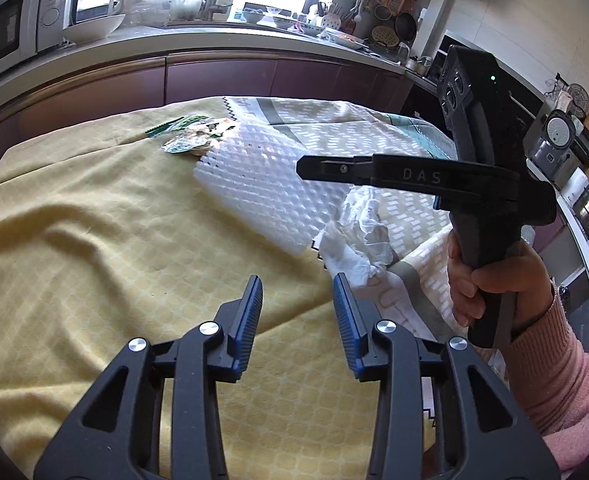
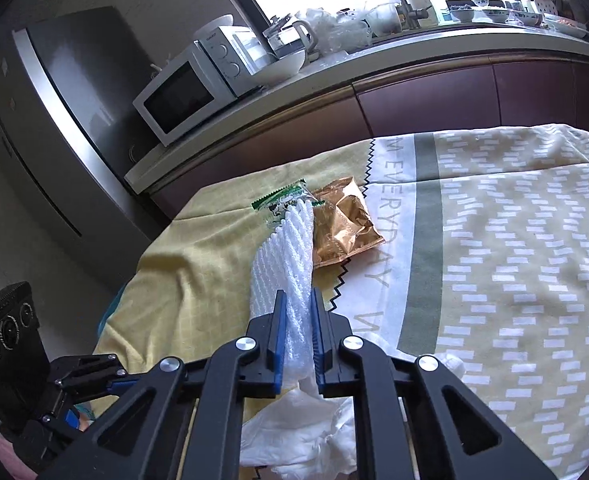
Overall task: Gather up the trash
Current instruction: 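Grasp the white tissue with the left tool while the right tool grasps another foam net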
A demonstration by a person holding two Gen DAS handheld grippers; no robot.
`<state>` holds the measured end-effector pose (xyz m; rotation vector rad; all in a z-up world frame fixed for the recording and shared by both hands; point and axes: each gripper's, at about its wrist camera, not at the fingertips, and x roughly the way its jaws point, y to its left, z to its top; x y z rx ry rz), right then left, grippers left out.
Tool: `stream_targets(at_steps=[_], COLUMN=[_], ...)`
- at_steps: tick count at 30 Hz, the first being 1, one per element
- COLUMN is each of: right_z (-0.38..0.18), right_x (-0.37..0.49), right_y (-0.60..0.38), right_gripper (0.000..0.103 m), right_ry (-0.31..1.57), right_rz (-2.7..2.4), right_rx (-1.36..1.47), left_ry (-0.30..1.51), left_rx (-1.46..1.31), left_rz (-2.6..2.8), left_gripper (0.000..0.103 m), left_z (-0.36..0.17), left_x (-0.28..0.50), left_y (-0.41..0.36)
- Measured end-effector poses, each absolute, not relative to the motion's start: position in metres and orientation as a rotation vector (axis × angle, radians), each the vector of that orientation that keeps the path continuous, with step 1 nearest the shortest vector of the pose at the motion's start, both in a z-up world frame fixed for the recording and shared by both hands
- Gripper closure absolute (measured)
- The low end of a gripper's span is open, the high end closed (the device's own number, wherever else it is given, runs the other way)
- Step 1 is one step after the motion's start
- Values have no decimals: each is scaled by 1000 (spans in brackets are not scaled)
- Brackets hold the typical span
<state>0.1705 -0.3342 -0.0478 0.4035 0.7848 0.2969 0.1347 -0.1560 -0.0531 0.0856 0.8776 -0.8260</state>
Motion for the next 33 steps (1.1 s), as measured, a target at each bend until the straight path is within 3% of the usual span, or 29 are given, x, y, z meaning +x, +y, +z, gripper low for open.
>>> stream_targets(at_steps=[12, 14, 21, 24, 29, 33], right_z=[-15, -16, -25, -28, -29, -30], right_x=[131, 128, 123, 122, 123, 122], right_y=[-372, -376, -386, -389, -392, -392], right_gripper=[92, 92, 92, 92, 92, 92], right_ry=[633, 629, 630, 629, 624, 622], right_rz=[269, 261, 249, 249, 245, 243], right_rx=[483, 490, 527, 538, 550, 551], left_ry=[922, 931, 941, 938, 940, 924], left_rx=[175, 195, 235, 242, 236, 231], left_rz=[-888, -873, -840, -829, -856, -854], left_gripper=[54, 44, 45, 56, 89, 96], left_z=[-64, -68, -78, -78, -76, -75], left_x=[136, 139, 144, 148, 142, 137], left_y=[-217, -225, -243, -243, -239, -237])
